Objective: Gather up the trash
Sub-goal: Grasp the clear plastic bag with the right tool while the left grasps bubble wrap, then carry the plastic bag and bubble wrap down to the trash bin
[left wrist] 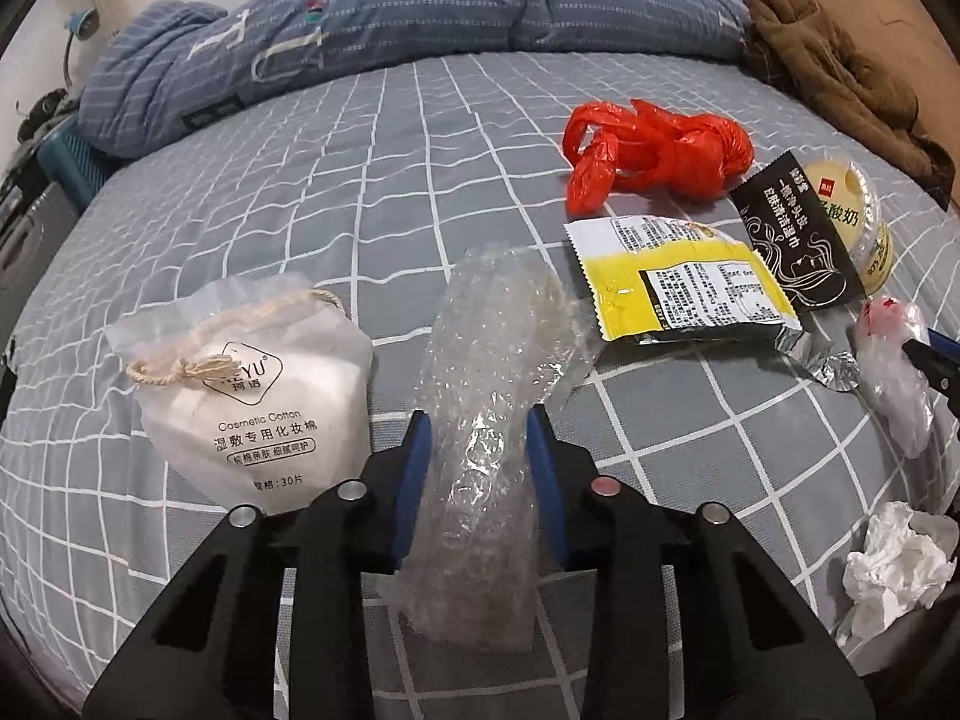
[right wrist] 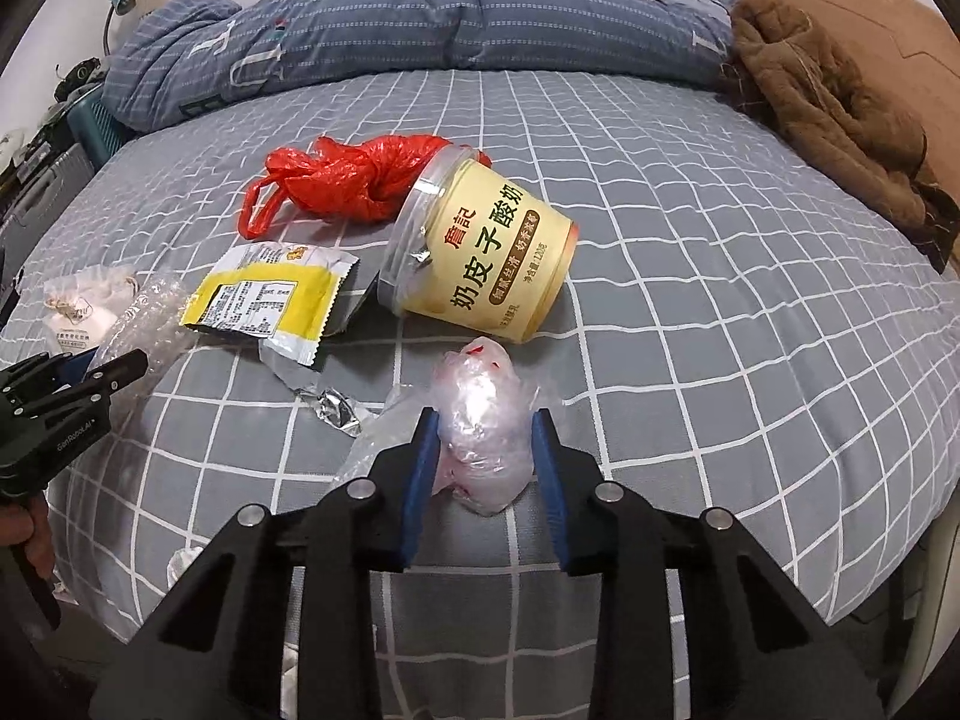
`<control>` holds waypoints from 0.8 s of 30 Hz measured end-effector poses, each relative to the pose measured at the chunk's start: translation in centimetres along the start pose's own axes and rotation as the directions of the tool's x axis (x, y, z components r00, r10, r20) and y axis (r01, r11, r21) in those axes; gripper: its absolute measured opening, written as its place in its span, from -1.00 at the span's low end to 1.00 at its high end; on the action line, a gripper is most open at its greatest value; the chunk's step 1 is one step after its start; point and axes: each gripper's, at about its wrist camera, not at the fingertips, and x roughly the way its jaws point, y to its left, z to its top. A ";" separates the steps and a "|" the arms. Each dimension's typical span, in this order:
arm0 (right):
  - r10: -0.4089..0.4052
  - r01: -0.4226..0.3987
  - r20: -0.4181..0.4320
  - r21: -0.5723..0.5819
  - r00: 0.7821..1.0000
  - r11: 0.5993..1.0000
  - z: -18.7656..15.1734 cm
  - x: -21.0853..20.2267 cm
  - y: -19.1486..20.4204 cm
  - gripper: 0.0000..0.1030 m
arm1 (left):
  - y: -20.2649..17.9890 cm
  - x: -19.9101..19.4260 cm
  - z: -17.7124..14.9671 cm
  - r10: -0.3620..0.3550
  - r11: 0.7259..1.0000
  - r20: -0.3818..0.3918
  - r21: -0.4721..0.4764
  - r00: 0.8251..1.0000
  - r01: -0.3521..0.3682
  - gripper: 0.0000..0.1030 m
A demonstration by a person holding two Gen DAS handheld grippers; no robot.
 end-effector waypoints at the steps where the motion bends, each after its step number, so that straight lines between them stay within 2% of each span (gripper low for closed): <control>1: 0.000 0.000 0.004 -0.001 1.000 1.000 0.0 -0.1 0.0 -0.41 | 0.0 -0.2 0.0 0.000 1.000 0.004 -0.003 1.000 0.000 -0.44; 14: 0.004 -0.005 0.097 0.007 0.995 1.000 0.6 -3.4 0.4 -0.41 | 1.2 -4.2 0.4 -0.006 0.995 0.078 -0.095 0.997 0.013 -0.50; 24: 0.022 -0.019 0.173 -0.015 0.985 1.000 0.0 -6.2 1.6 -0.41 | 1.2 -8.3 -0.9 -0.014 0.989 0.129 -0.147 0.991 0.033 -0.50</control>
